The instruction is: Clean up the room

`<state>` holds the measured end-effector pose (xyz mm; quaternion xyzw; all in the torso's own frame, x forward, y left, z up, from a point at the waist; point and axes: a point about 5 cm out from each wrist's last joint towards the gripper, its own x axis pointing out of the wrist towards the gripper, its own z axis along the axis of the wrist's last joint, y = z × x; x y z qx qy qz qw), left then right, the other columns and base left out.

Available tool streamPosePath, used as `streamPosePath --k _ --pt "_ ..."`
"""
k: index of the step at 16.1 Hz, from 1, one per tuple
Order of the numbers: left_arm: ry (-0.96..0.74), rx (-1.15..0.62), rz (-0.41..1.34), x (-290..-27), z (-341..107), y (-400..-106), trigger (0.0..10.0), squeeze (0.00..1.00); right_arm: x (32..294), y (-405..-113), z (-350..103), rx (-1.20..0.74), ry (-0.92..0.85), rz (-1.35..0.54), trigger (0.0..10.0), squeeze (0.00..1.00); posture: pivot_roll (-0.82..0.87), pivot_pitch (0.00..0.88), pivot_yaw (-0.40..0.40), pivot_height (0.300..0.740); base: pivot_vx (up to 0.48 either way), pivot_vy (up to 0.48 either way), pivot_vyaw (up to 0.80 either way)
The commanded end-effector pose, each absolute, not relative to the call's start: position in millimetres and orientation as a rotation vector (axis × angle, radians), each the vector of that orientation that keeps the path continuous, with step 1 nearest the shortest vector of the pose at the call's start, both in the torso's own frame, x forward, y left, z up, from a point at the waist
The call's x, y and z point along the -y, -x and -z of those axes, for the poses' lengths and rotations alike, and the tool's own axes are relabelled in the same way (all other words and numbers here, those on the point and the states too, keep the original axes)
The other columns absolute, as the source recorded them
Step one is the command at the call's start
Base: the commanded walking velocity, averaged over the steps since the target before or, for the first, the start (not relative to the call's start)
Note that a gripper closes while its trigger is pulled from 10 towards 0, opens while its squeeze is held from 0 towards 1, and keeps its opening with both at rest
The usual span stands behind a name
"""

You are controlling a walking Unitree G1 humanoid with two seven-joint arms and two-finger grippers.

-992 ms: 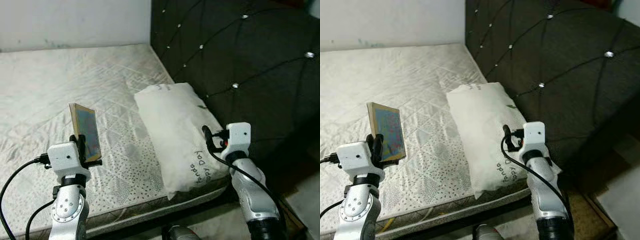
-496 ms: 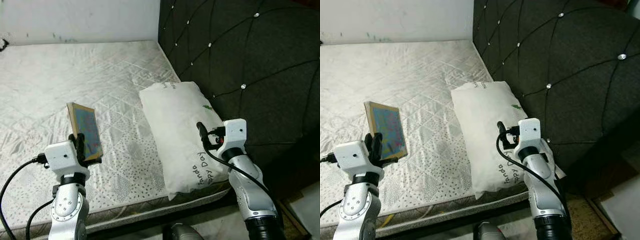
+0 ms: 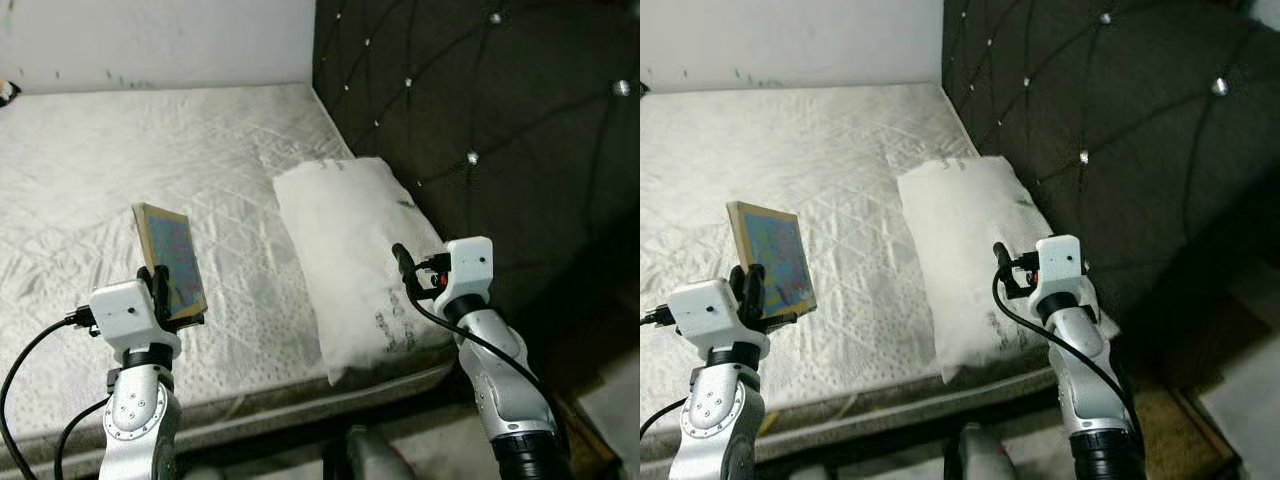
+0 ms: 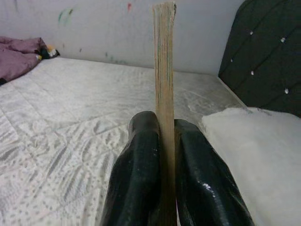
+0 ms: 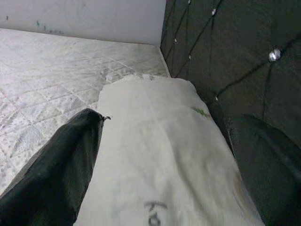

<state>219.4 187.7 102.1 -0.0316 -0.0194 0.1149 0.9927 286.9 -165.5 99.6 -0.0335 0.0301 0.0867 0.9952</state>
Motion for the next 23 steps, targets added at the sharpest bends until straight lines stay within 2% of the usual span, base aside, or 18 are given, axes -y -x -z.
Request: streamPosePath --k 1,12,16,23 --pt "0.059 0.051 -0.24 -187.6 -105.5 -222.5 10.0 0.0 164.4 -286.5 -100.6 -0.064 0.066 -0.185 10.0 0.0 -0.02 0.0 -0.034 0.634 0.0 0.0 0.0" --pt "0.06 0.057 -0.24 -186.2 -106.5 -224.5 10.0 0.0 156.5 -287.2 -98.0 -0.075 0.109 -0.255 10.0 0.0 -0.02 0.0 -0.036 0.626 0.0 0.0 0.0" --pt "0.064 0.065 -0.23 -185.7 -107.1 -224.9 10.0 0.0 155.1 -286.6 -97.8 -0.075 0.094 -0.259 10.0 0.0 -0.02 0.0 -0.034 0.626 0.0 0.0 0.36" --pt "0.071 0.076 -0.204 -182.8 -108.7 -225.7 10.0 0.0 155.4 -287.5 -97.5 -0.074 0.084 -0.259 10.0 0.0 -0.02 0.0 -0.035 0.626 0.381 0.0 0.0"
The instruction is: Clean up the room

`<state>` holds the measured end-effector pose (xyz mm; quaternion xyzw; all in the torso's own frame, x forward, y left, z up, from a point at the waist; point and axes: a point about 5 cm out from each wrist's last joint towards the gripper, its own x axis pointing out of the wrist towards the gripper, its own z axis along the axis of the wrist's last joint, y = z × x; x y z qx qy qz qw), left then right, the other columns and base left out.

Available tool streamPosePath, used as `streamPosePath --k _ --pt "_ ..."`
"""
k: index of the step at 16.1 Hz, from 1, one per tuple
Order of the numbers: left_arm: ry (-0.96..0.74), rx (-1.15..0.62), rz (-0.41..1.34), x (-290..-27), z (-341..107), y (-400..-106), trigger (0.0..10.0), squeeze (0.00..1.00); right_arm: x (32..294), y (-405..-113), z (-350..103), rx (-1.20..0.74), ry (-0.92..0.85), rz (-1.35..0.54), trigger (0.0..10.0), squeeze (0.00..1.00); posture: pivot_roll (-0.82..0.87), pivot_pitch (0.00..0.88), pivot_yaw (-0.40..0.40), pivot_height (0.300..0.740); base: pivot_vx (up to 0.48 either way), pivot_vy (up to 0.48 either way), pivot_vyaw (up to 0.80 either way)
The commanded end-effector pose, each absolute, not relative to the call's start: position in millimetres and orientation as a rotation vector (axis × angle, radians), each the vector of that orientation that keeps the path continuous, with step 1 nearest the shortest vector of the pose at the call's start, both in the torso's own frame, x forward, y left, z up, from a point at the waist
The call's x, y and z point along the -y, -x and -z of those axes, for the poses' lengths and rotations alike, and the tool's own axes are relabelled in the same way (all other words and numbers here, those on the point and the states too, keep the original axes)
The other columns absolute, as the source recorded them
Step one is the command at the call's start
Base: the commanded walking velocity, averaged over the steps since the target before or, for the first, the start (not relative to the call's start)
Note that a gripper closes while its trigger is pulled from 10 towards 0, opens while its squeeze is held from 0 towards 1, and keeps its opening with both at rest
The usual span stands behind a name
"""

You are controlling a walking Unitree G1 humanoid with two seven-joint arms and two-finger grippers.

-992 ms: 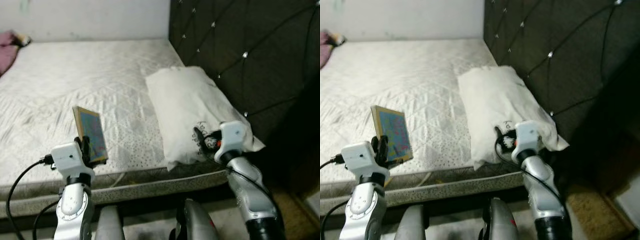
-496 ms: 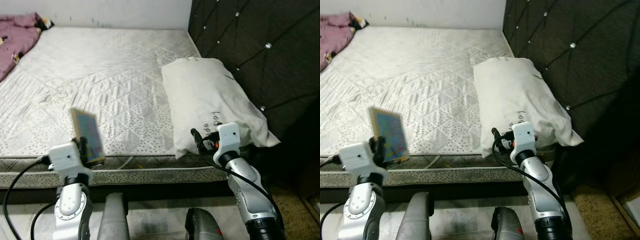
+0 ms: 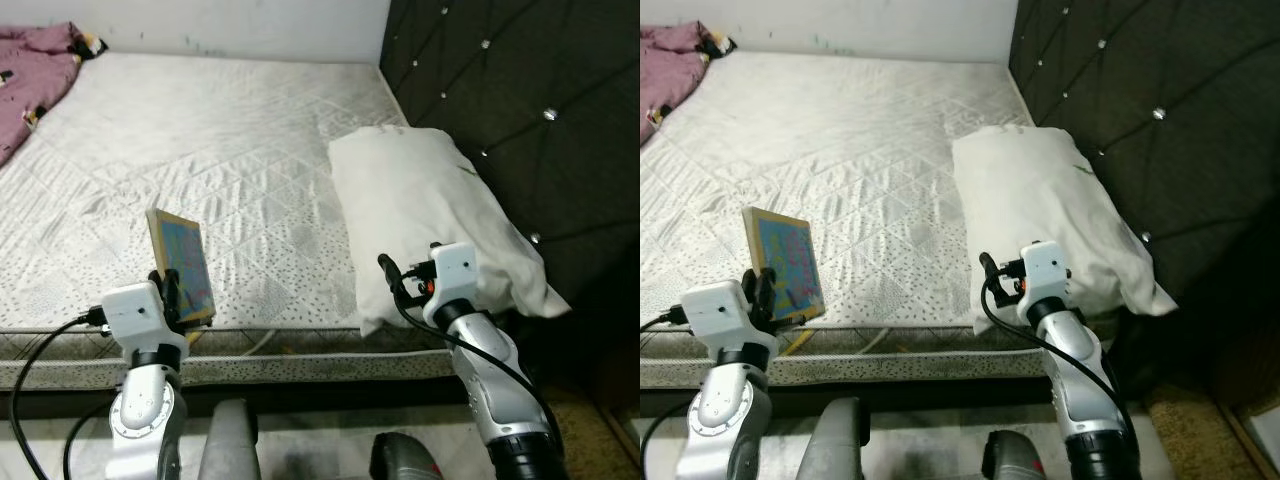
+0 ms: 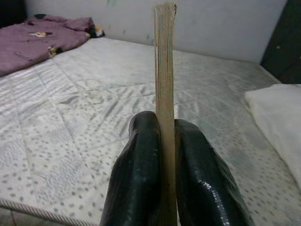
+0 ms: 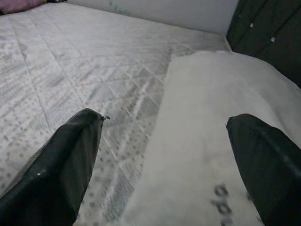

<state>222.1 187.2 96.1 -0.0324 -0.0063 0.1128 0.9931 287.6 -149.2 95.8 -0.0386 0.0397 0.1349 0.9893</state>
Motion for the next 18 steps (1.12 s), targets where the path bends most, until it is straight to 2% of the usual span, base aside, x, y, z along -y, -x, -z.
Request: streamPosePath --k 1,6,12,16,18 --pt "0.07 0.076 -0.202 -183 -109 -226 10.0 0.0 155 -288 -98 -0.074 0.083 -0.259 10.0 0.0 -0.02 0.0 -0.035 0.626 0.368 0.0 0.0" --pt "0.068 0.074 -0.199 -182 -108 -226 10.0 0.0 155 -288 -98 -0.074 0.081 -0.261 10.0 0.0 -0.02 0.0 -0.034 0.626 0.366 0.0 0.0" --pt "0.08 0.06 -0.207 -181 -107 -228 10.0 0.0 155 -288 -97 -0.073 0.08 -0.265 10.0 0.0 -0.02 0.0 -0.035 0.626 0.0 0.0 0.0" --pt "0.152 0.046 -0.209 -182 -103 -239 10.0 0.0 154 -289 -97 -0.071 0.077 -0.28 10.0 0.0 -0.02 0.0 -0.043 0.587 0.0 0.0 0.0" --pt "0.189 0.041 -0.216 -182 -104 -247 10.0 0.0 156 -290 -96 -0.077 0.094 -0.27 10.0 0.0 -0.03 0.0 -0.049 0.582 0.0 0.0 0.0"
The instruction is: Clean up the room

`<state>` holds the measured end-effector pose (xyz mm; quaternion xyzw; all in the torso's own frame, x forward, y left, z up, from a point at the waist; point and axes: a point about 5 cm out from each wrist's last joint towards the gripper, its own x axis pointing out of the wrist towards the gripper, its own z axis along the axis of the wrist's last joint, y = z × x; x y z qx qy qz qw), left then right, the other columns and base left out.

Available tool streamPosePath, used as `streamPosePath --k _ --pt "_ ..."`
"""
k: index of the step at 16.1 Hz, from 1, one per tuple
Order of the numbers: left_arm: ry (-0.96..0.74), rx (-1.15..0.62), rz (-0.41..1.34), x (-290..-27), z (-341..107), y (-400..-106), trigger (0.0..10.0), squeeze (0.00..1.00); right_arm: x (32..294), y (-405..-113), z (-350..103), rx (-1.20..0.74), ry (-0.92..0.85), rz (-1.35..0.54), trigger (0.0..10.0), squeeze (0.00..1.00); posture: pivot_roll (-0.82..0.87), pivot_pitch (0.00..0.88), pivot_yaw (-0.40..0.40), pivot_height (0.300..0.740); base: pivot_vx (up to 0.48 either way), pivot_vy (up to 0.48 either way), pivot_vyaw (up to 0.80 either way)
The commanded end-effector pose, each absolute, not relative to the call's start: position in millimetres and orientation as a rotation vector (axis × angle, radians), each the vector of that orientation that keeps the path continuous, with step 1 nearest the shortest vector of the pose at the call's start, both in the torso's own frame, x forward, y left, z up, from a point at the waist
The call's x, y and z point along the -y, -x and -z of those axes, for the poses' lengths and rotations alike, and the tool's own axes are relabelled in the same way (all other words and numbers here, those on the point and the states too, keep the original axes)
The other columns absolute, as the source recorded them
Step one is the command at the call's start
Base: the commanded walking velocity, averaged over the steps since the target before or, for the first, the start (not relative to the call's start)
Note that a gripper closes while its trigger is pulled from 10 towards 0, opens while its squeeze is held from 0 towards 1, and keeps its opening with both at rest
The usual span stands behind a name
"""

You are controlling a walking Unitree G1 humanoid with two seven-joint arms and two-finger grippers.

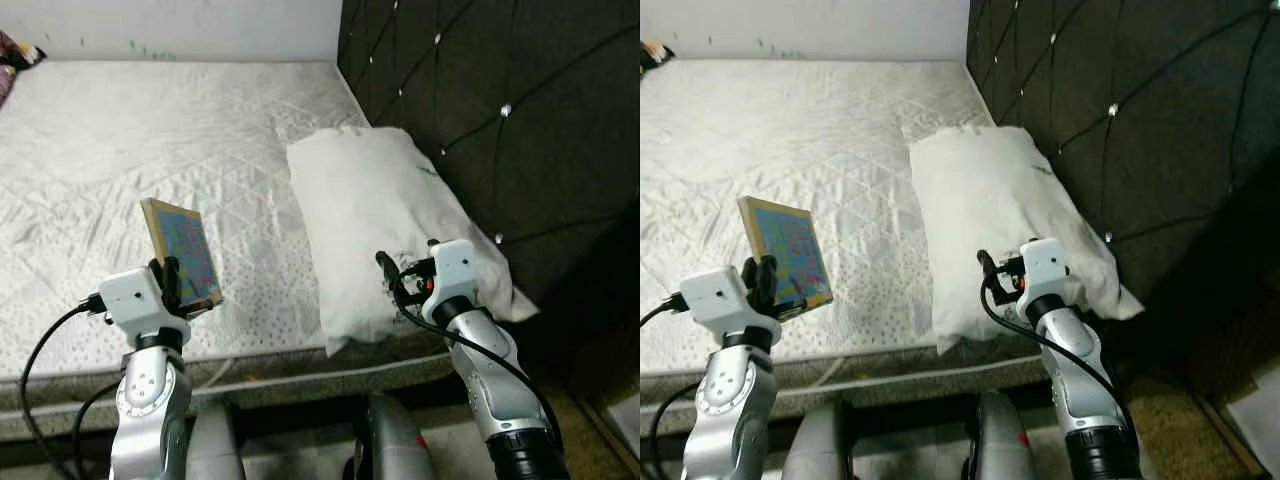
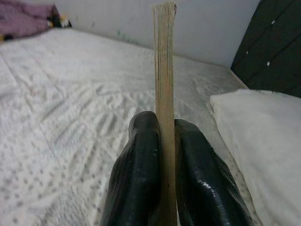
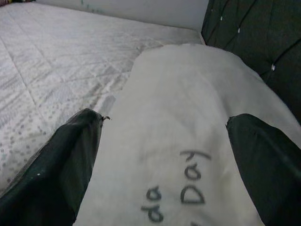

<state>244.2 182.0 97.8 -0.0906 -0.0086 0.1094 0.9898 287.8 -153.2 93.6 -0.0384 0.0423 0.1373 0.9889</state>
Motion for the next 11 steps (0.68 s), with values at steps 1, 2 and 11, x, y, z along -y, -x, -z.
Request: streamPosePath --k 1,2,11 --pt "0.235 0.035 -0.217 -181 -104 -255 10.0 0.0 157 -290 -96 -0.08 0.095 -0.267 10.0 0.0 -0.03 0.0 -0.049 0.582 0.0 0.0 0.0" --pt "0.254 0.029 -0.211 -180 -104 -259 10.0 0.0 158 -290 -96 -0.081 0.096 -0.265 10.0 0.0 -0.03 0.0 -0.049 0.582 0.0 0.0 0.0" --pt "0.567 -0.186 -0.022 -140 -84 -309 10.0 0.0 189 -278 -99 -0.093 0.209 -0.22 10.0 0.0 -0.13 0.0 -0.063 0.582 0.0 0.0 0.0"
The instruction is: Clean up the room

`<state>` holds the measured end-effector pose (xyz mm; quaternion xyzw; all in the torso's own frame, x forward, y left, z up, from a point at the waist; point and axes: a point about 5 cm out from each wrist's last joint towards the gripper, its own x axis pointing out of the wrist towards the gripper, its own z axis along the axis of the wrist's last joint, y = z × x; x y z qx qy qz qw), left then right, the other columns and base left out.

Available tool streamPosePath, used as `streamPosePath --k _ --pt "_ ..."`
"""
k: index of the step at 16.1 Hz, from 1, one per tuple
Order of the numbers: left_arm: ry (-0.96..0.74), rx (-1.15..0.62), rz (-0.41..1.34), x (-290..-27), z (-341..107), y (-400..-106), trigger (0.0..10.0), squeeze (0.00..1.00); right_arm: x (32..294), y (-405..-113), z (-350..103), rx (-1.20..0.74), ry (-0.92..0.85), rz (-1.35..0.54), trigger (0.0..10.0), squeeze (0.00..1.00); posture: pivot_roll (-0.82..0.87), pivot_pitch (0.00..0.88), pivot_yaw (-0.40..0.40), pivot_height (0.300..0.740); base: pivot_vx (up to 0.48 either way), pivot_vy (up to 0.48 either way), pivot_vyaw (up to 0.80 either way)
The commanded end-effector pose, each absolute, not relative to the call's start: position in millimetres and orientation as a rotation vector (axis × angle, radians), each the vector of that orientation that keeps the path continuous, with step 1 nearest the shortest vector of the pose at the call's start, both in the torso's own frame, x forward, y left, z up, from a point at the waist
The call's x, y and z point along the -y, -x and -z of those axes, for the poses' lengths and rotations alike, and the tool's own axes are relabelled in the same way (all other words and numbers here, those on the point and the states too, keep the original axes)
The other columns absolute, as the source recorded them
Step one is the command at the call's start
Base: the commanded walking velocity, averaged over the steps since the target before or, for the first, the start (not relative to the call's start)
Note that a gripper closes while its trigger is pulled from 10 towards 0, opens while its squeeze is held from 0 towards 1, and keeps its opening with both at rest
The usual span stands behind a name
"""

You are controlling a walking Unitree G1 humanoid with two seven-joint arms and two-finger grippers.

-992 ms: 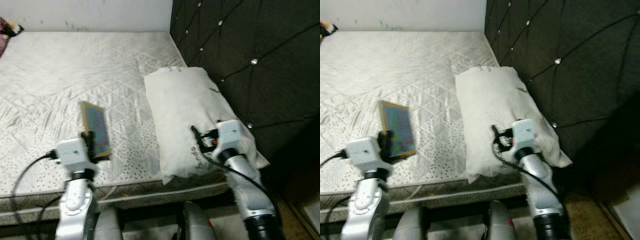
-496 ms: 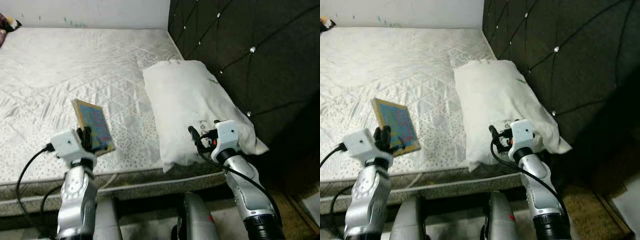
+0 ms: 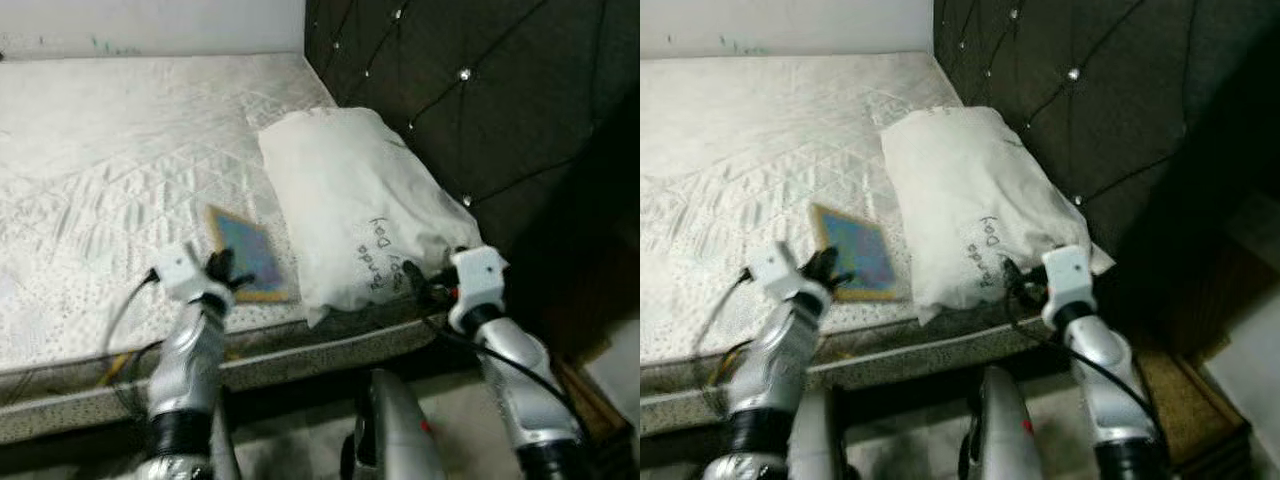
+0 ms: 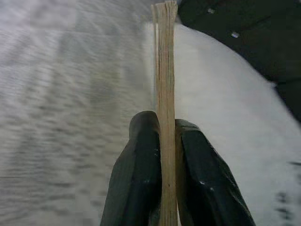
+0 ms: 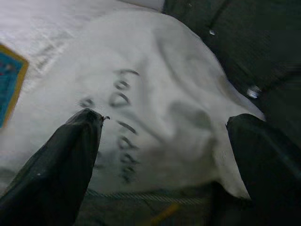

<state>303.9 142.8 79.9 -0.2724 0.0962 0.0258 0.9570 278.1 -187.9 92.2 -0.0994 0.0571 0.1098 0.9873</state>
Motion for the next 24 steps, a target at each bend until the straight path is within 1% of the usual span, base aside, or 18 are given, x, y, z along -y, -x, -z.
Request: streamPosePath --k 1,3,5,6,8,13,16,17,20,24 --pt "0.6 -0.203 0.012 -135 -85 -312 10.0 0.0 191 -278 -99 -0.093 0.219 -0.222 10.0 0.0 -0.14 0.0 -0.068 0.582 0.0 0.0 0.0" --pt "0.627 -0.232 0.09 -127 -86 -319 10.0 0.0 191 -277 -100 -0.094 0.224 -0.222 10.0 0.0 -0.14 0.0 -0.073 0.582 0.0 0.0 0.0" --pt "0.658 -0.257 0.112 -124 -84 -324 10.0 0.0 190 -276 -100 -0.093 0.232 -0.23 10.0 0.0 -0.15 0.0 -0.076 0.582 0.0 0.0 0.0" --pt "0.64 -0.279 0.089 -126 -80 -326 10.0 0.0 189 -277 -102 -0.085 0.246 -0.241 10.0 0.0 -0.15 0.0 -0.076 0.582 0.0 0.0 0.0" --pt "0.637 -0.257 0.054 -130 -84 -328 10.0 0.0 192 -278 -103 -0.085 0.258 -0.238 10.0 0.0 -0.15 0.0 -0.079 0.582 0.0 0.0 0.0" --pt "0.625 -0.2 -0.086 -150 -92 -313 10.0 0.0 190 -280 -103 -0.081 0.258 -0.236 10.0 0.0 -0.14 0.0 -0.073 0.582 0.0 0.0 0.0" --pt "0.621 -0.228 -0.104 -156 -86 -296 10.0 0.0 189 -280 -101 -0.083 0.254 -0.237 10.0 0.0 -0.12 0.0 -0.072 0.582 0.0 0.0 0.0" --pt "0.616 -0.235 -0.102 -157 -84 -295 10.0 0.0 188 -280 -100 -0.084 0.252 -0.237 10.0 0.0 -0.11 0.0 -0.071 0.582 0.0 0.0 0.0" --pt "0.606 -0.289 -0.072 -158 -75 -302 10.0 0.0 184 -282 -100 -0.08 0.247 -0.244 10.0 0.0 -0.12 0.0 -0.071 0.582 0.0 0.0 0.0" --pt "0.587 -0.356 -0.009 -152 -73 -324 10.0 0.0 185 -283 -103 -0.072 0.254 -0.241 10.0 0.0 -0.14 0.0 -0.068 0.582 0.0 0.0 0.0"
